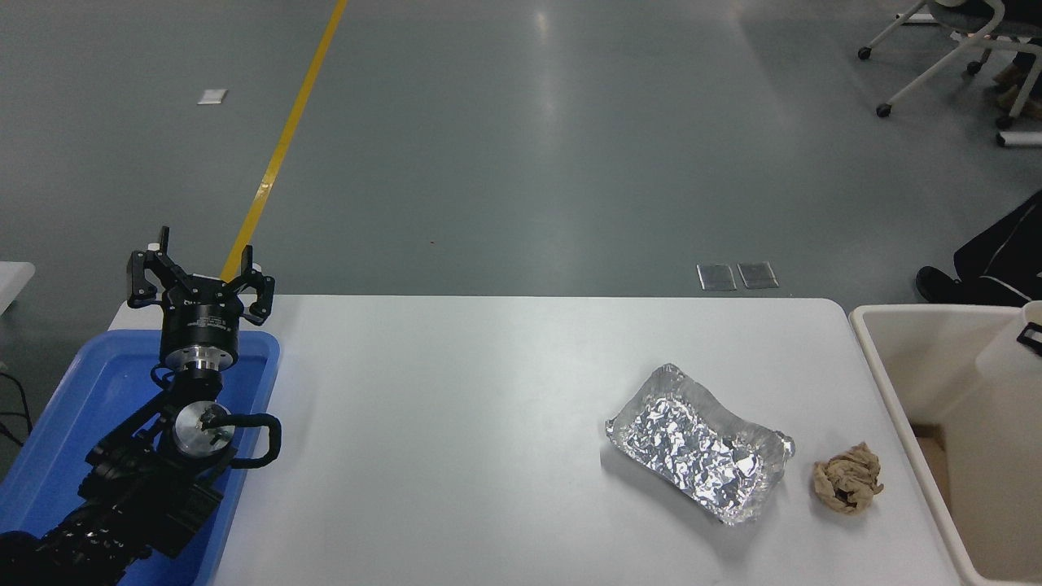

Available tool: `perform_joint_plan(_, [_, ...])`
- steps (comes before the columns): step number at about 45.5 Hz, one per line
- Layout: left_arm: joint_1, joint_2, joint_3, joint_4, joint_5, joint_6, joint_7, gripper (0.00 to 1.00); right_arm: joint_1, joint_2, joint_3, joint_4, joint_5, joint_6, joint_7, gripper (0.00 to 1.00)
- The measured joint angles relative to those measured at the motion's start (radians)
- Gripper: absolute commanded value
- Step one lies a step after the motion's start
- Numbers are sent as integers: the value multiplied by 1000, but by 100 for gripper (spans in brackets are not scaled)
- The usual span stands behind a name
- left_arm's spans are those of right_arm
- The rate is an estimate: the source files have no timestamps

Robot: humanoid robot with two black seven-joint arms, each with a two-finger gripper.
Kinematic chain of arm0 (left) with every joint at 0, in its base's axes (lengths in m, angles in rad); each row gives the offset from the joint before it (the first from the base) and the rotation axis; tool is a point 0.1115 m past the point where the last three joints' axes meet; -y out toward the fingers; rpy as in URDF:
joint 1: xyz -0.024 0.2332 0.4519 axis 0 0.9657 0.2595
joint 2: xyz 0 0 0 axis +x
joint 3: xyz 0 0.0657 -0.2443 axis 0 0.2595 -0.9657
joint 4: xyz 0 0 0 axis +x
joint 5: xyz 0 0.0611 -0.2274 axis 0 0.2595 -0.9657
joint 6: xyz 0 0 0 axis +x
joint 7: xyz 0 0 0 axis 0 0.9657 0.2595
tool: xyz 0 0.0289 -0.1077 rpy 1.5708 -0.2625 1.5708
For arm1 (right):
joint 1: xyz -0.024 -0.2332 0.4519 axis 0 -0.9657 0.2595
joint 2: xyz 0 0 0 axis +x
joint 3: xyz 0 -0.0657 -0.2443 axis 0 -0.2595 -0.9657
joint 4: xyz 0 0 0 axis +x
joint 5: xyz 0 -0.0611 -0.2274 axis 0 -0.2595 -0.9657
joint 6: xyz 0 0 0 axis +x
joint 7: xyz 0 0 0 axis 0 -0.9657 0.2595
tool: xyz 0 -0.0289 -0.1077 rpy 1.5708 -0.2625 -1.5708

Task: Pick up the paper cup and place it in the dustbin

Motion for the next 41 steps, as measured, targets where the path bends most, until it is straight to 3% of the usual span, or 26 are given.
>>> perform_joint_plan(4, [0, 0, 0, 0, -1, 0, -1, 99, -24, 20, 2, -12, 8, -26, -23, 0])
perform_joint_plan(6, [0, 0, 0, 0, -1, 0, -1, 99, -34, 30, 3, -18, 14, -38, -34, 8])
perform_joint_plan(10, [0, -1, 0, 0, -1, 0, -1, 99, -48, 42, 3, -25, 25, -51, -47, 37])
perform_joint_plan(15, [0, -1, 0, 0, -1, 0, -1, 99, -63, 51, 4, -30, 35, -62, -57, 96])
perform_joint_plan(16, [0, -1, 0, 0, -1, 0, -1, 99, -67, 53, 5, -31, 38, -64, -59, 100])
perform_joint_plan(41, [0, -1, -1, 0, -1, 0, -1, 99, -81, 58, 8, -19, 153, -76, -71, 100])
